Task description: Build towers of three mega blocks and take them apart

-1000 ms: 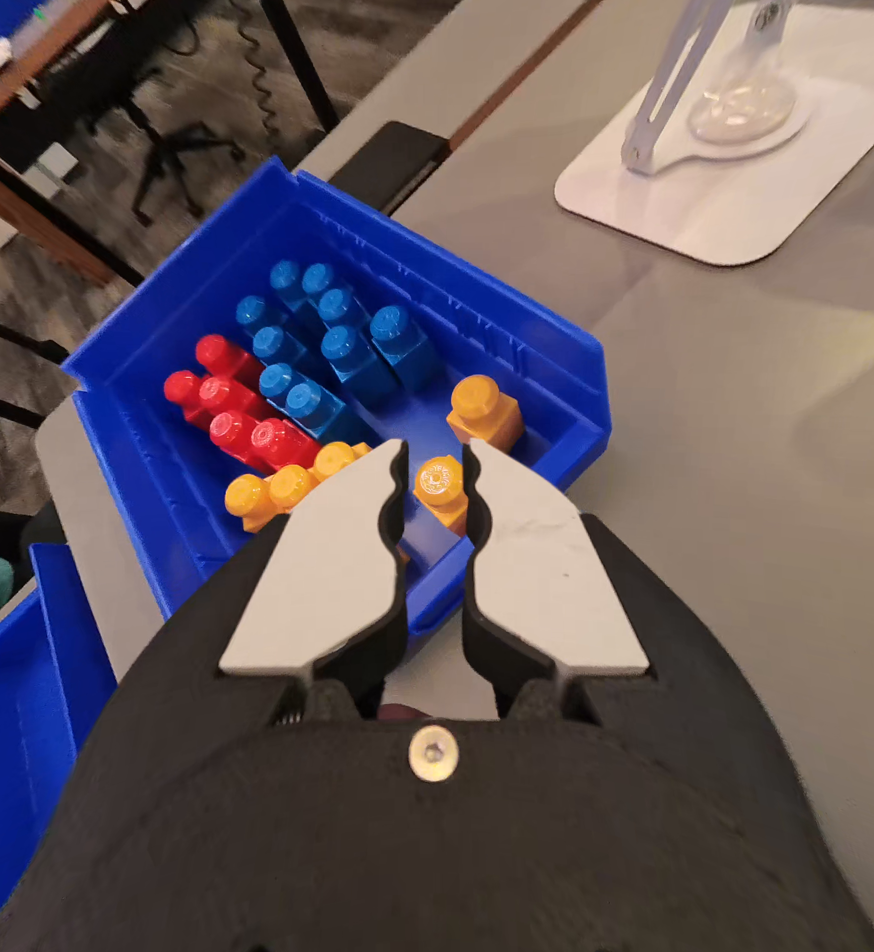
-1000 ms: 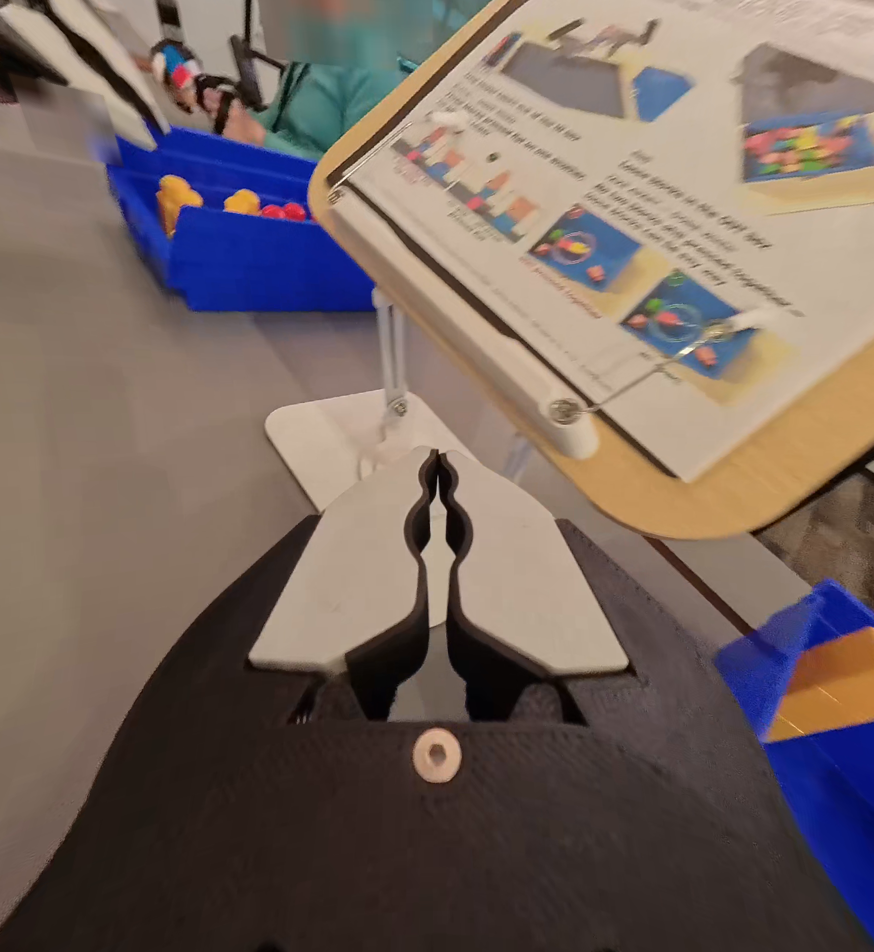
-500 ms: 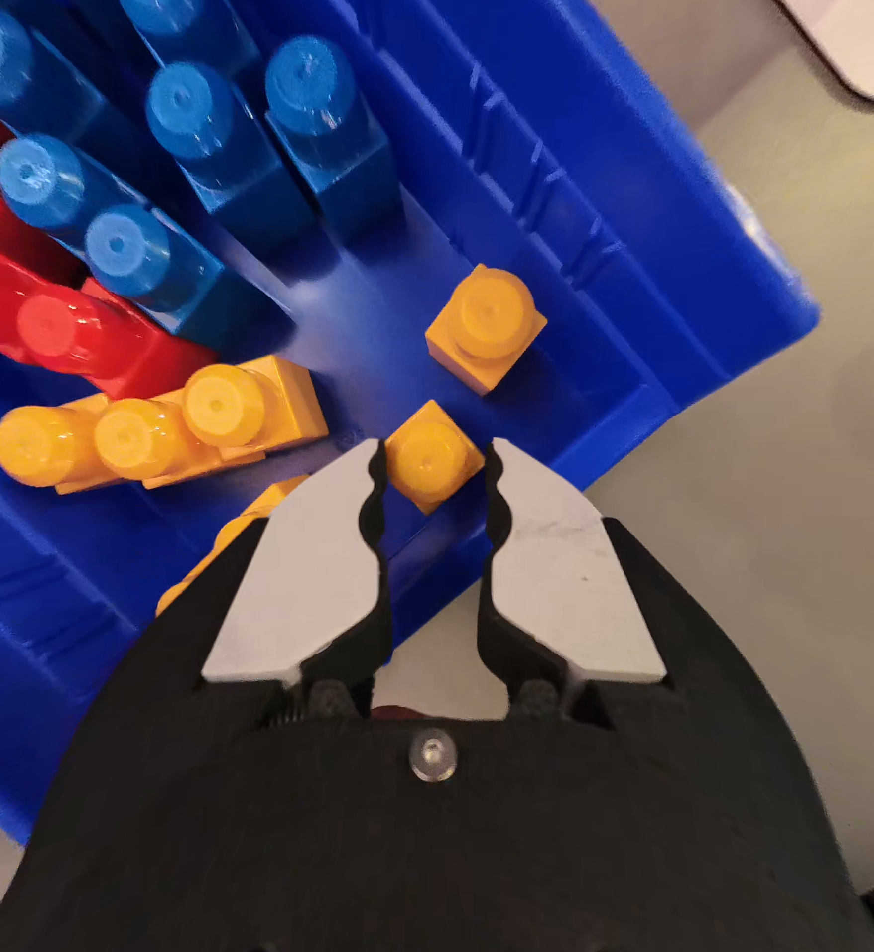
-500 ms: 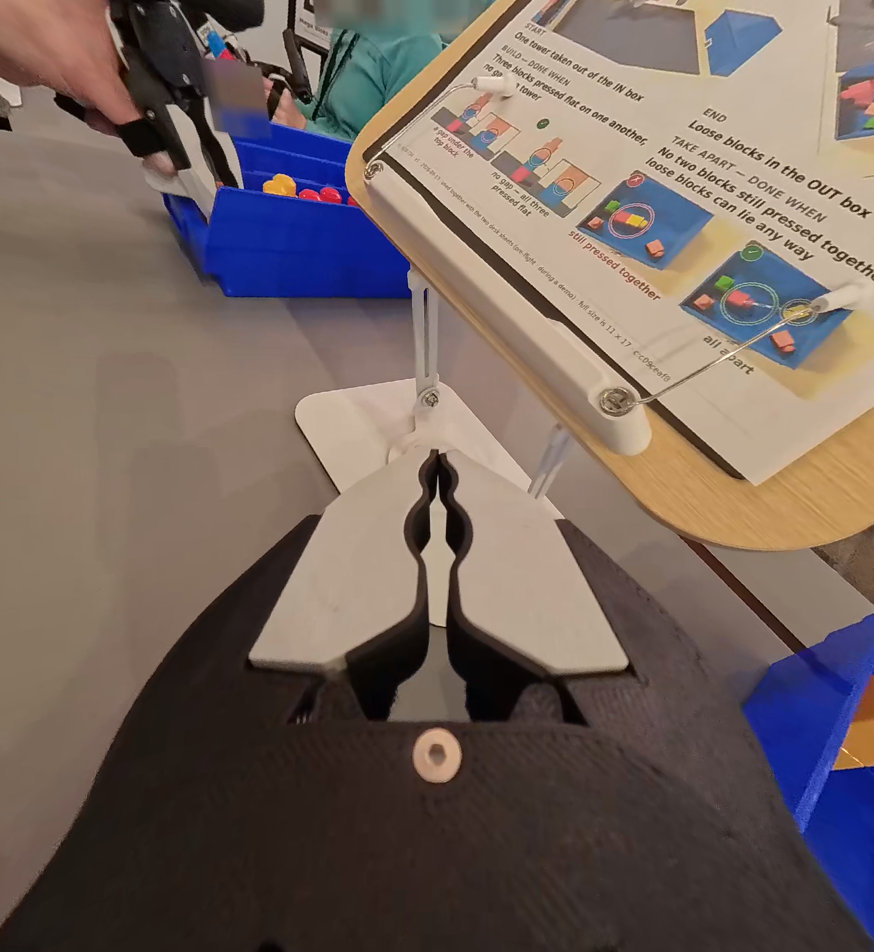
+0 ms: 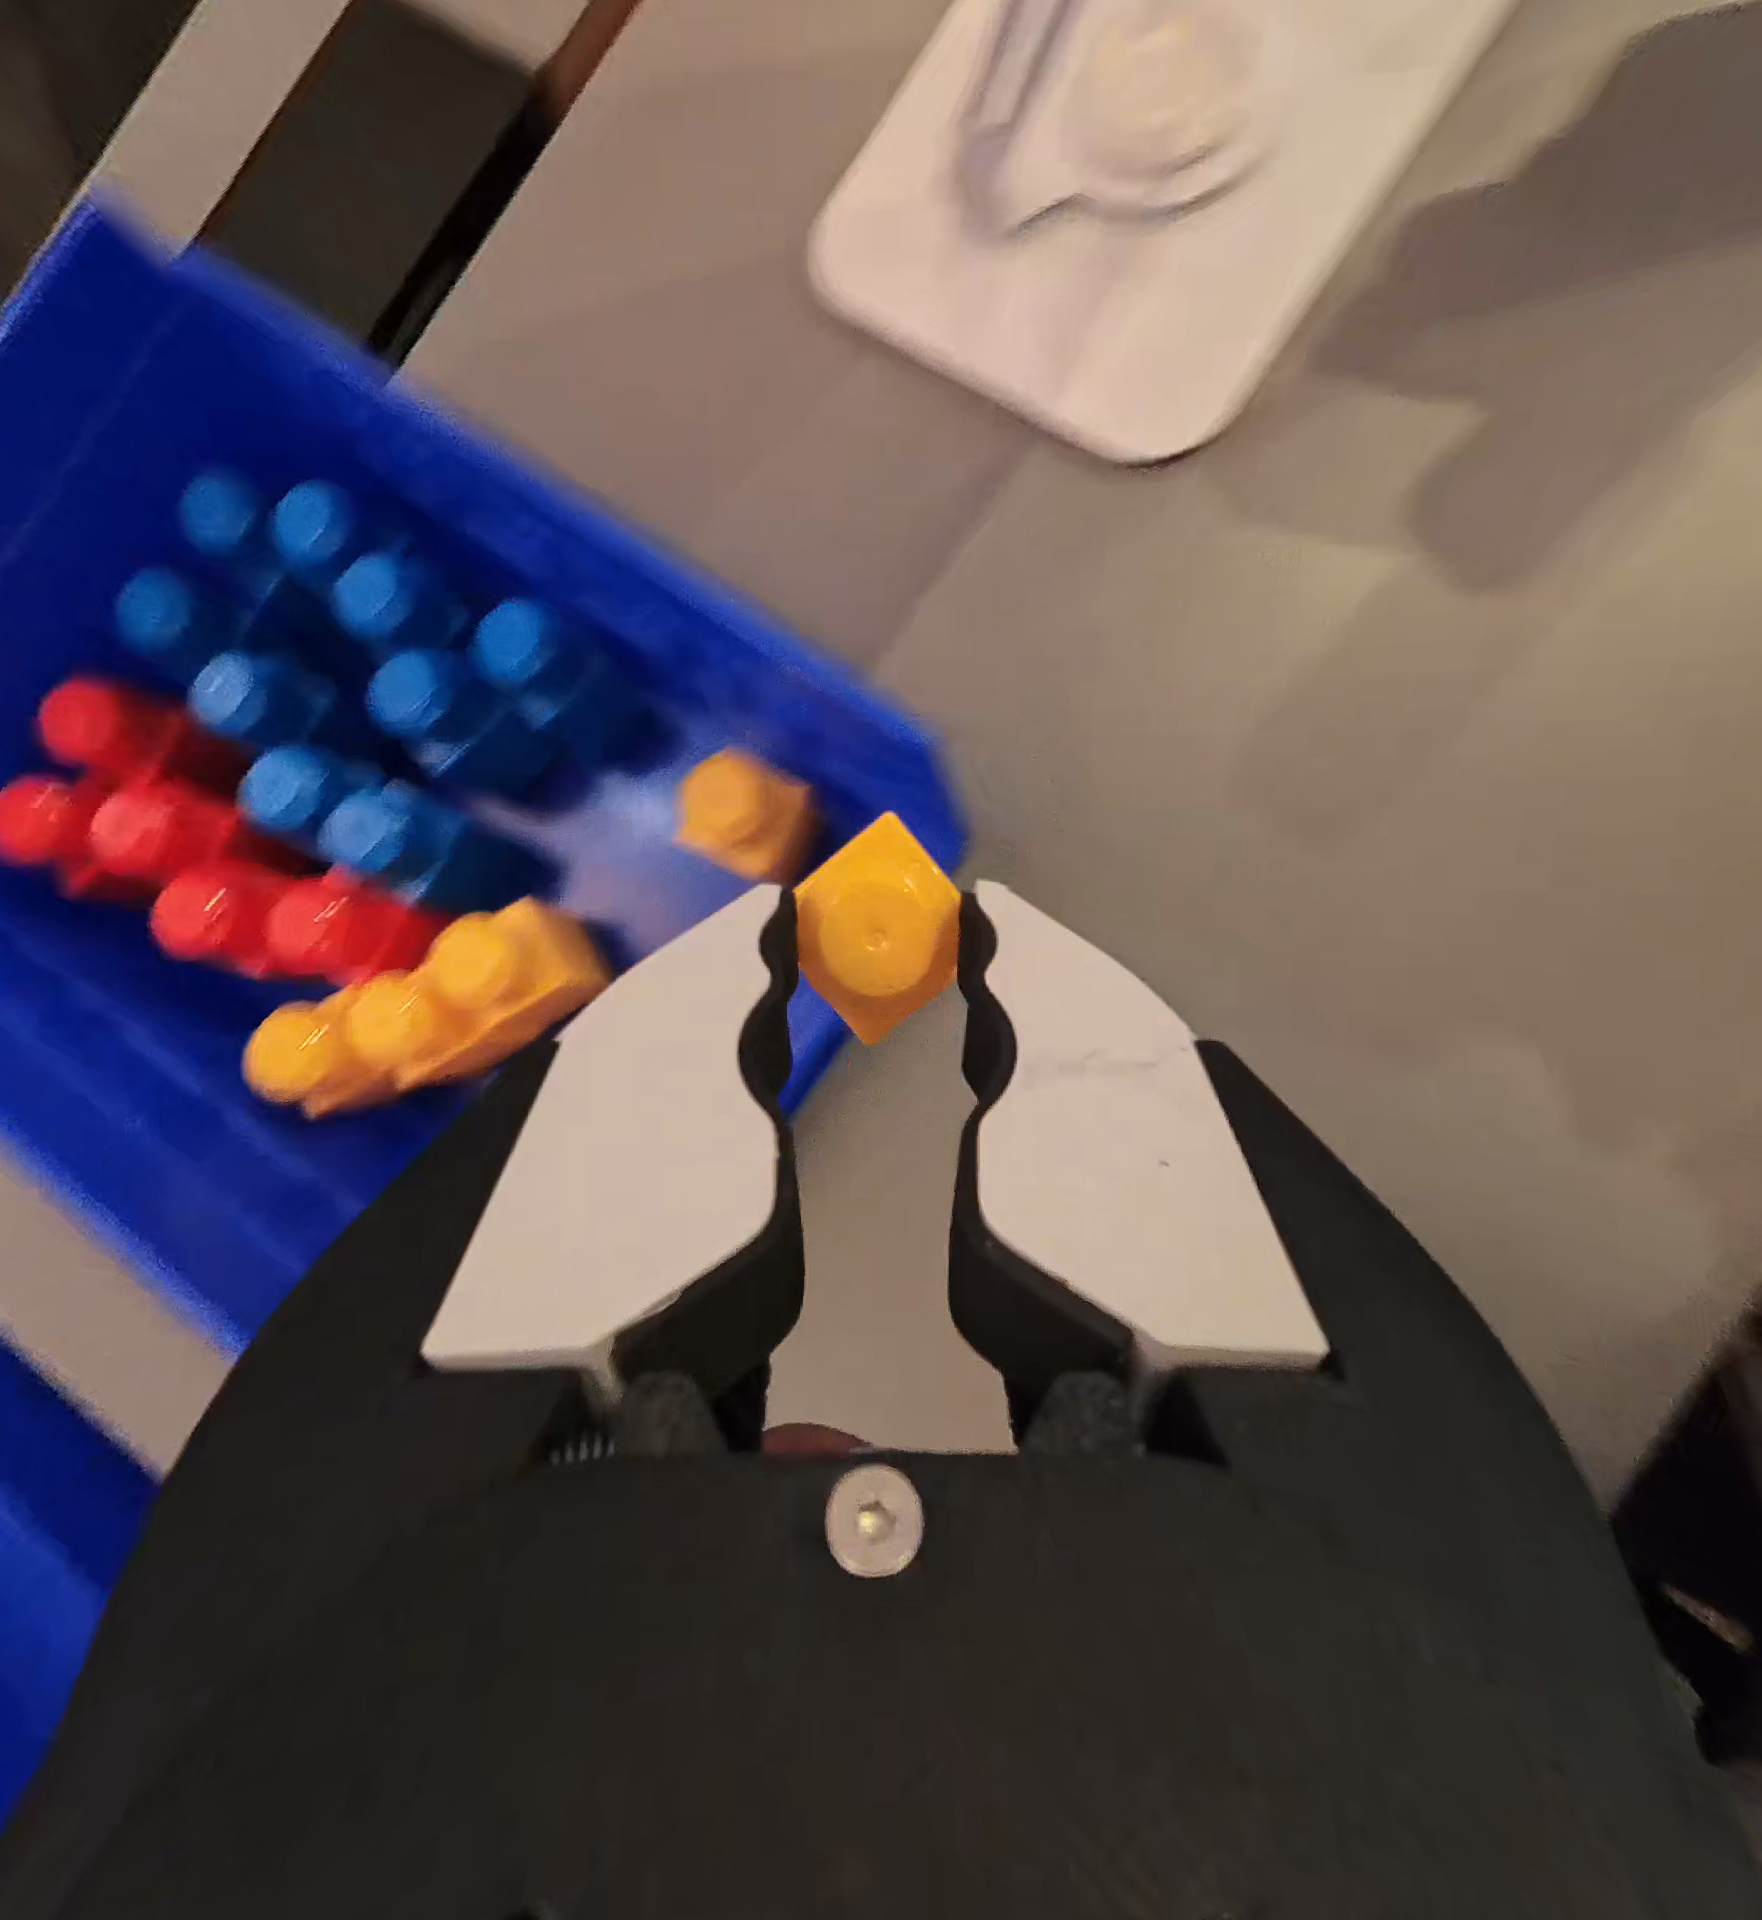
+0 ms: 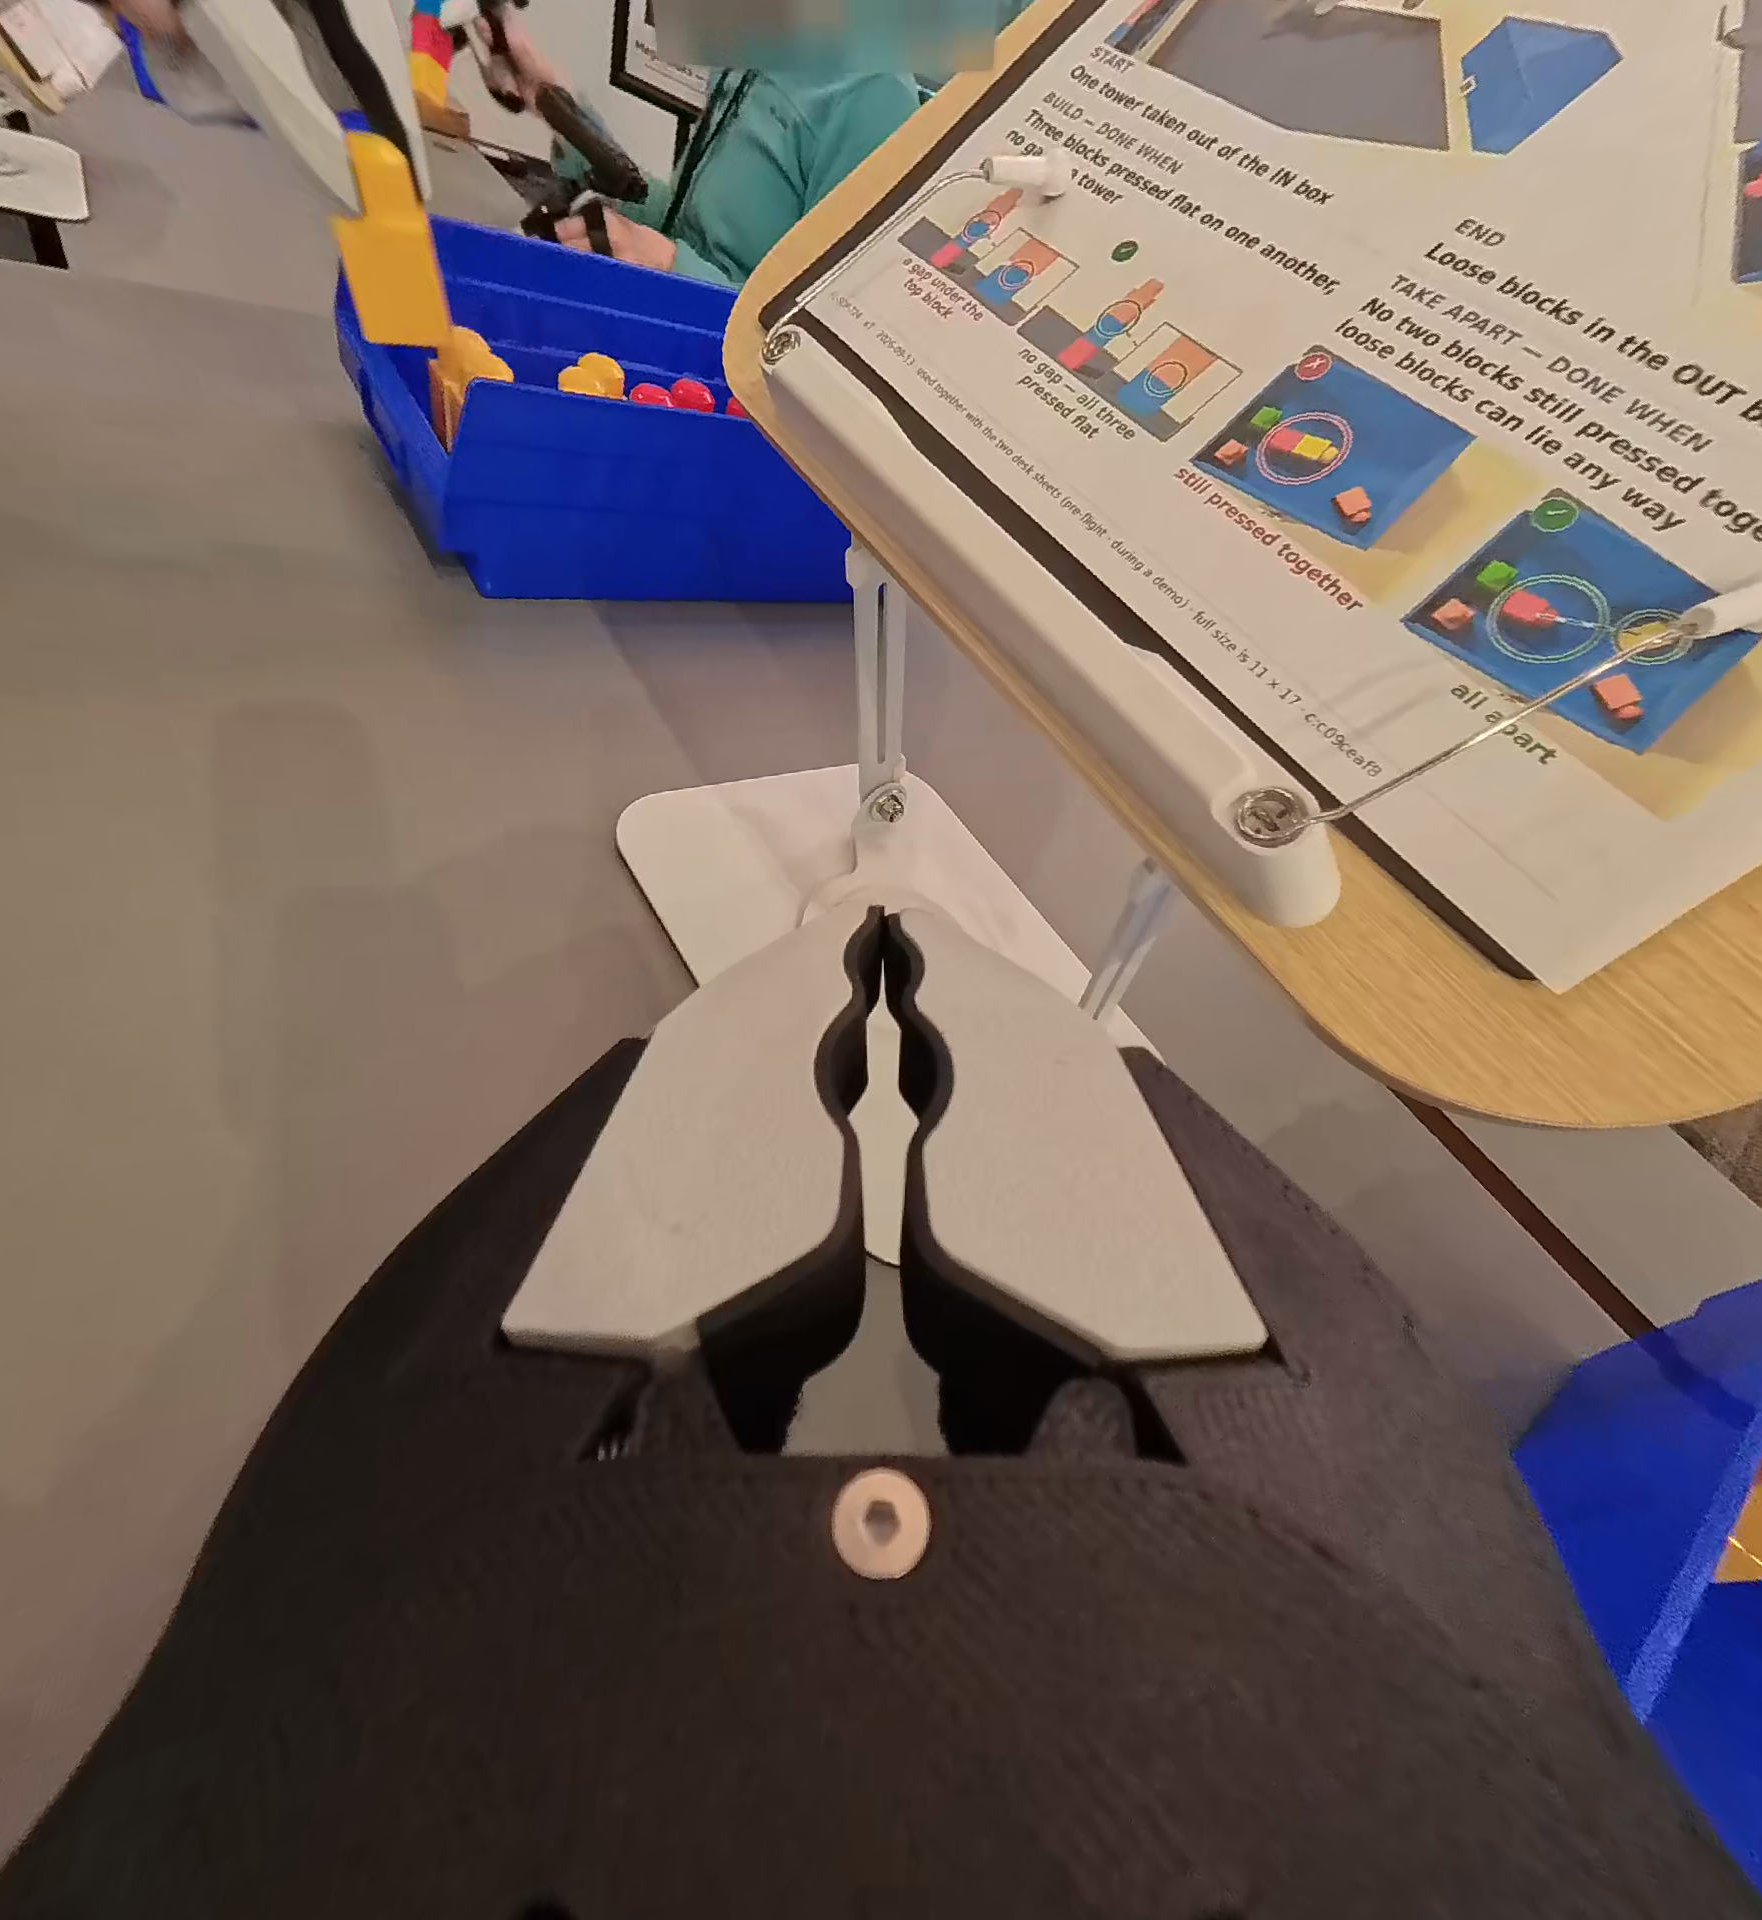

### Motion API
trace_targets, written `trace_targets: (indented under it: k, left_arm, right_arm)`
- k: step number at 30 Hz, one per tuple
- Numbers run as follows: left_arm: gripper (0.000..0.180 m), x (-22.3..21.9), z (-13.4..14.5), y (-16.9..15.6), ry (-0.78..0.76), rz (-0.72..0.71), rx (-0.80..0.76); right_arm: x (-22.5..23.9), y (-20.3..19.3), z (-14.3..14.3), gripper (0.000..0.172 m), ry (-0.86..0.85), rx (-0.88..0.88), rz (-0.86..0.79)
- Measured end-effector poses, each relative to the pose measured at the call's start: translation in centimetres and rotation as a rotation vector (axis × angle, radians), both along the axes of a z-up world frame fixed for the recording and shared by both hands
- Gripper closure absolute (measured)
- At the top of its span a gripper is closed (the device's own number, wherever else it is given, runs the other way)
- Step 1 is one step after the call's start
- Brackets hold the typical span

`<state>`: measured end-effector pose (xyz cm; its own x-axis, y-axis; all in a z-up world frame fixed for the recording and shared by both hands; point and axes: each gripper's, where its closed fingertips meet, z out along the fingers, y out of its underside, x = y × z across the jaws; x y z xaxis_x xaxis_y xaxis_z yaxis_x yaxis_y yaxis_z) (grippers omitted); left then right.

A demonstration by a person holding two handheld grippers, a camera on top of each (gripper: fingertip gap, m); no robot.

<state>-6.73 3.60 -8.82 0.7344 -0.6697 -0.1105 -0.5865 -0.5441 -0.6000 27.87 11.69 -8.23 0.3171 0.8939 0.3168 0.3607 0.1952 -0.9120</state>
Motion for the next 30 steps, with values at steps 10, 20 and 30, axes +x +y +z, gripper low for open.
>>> trace_targets:
  k: [10, 20, 30]
  left_arm:
    - [0.151, 13.5, -8.3, -4.9, -0.02, -0.385, -0.181]
    - [0.12, 14.9, -10.5, -4.7, 0.084, -0.407, -0.206]
    - [0.127, 1.3, -1.7, 1.3, 0.133, -0.158, 0.074]
  right_arm:
    - [-0.2, 0.0, -0.5, 0.172, -0.014, -0.013, 0.01]
    - [-0.4, -0.2, -0.9, 0.172, -0.031, -0.017, 0.029]
    - [0.1, 0.0, -0.4, 0.172, 0.005, -0.034, 0.029]
